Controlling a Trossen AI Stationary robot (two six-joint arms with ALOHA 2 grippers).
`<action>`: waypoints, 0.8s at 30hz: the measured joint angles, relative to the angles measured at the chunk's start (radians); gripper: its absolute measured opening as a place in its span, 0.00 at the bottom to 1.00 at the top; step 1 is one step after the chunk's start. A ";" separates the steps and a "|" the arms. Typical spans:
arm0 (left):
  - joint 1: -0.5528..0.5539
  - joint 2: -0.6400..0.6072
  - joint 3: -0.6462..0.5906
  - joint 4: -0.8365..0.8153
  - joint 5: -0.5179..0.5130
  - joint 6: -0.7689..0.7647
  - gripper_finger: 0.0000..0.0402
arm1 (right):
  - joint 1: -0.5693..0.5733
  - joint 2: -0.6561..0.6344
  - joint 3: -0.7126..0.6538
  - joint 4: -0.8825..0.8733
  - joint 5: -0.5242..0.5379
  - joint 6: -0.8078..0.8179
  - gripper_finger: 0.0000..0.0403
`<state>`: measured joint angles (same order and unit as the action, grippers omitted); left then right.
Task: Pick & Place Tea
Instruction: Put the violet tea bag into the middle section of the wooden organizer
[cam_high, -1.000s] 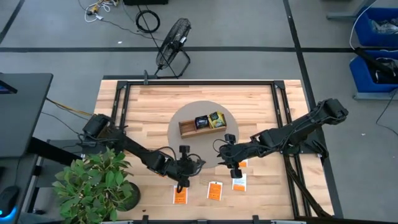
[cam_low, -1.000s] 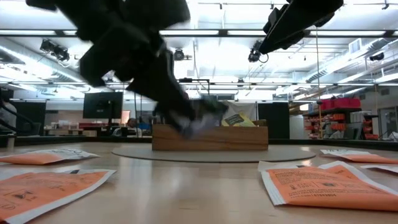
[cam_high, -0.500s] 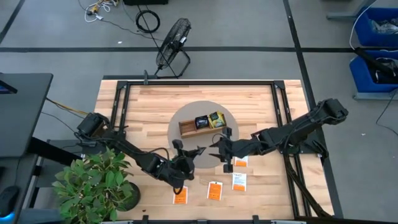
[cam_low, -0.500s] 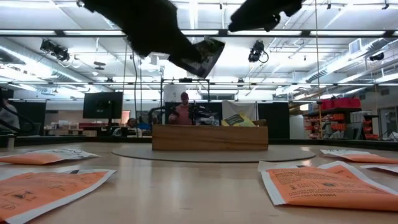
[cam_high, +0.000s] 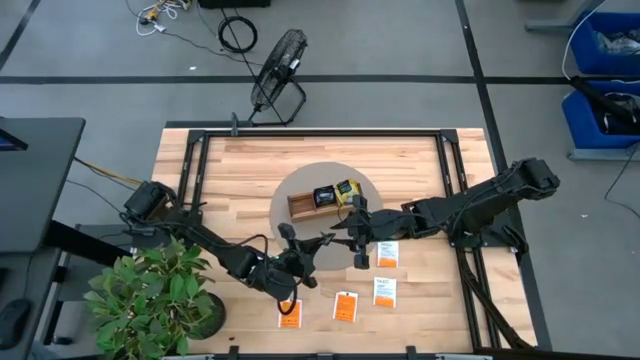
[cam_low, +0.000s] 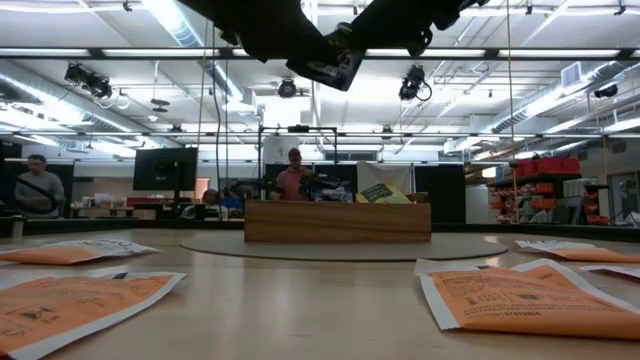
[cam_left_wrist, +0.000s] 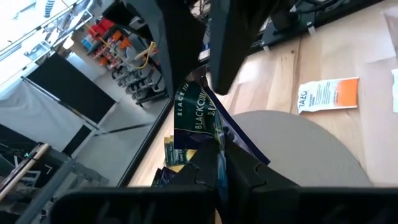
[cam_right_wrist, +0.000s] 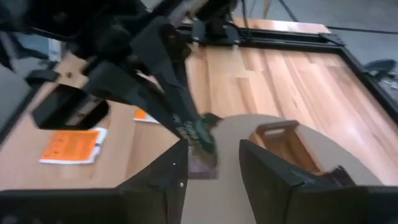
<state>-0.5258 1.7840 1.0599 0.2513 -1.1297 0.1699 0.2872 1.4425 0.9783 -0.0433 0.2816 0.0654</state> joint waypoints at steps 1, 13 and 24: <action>0.000 0.000 0.000 0.002 0.000 0.000 0.04 | -0.002 0.000 0.000 0.003 -0.012 0.000 0.37; 0.006 0.000 0.000 0.020 0.000 0.029 0.05 | -0.005 0.000 0.000 0.005 -0.037 -0.021 0.08; 0.008 0.000 0.000 0.014 -0.003 0.059 0.14 | -0.004 0.000 0.013 -0.055 0.011 -0.074 0.01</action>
<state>-0.5182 1.7844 1.0599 0.2657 -1.1330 0.2287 0.2832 1.4422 0.9916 -0.0985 0.2930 -0.0086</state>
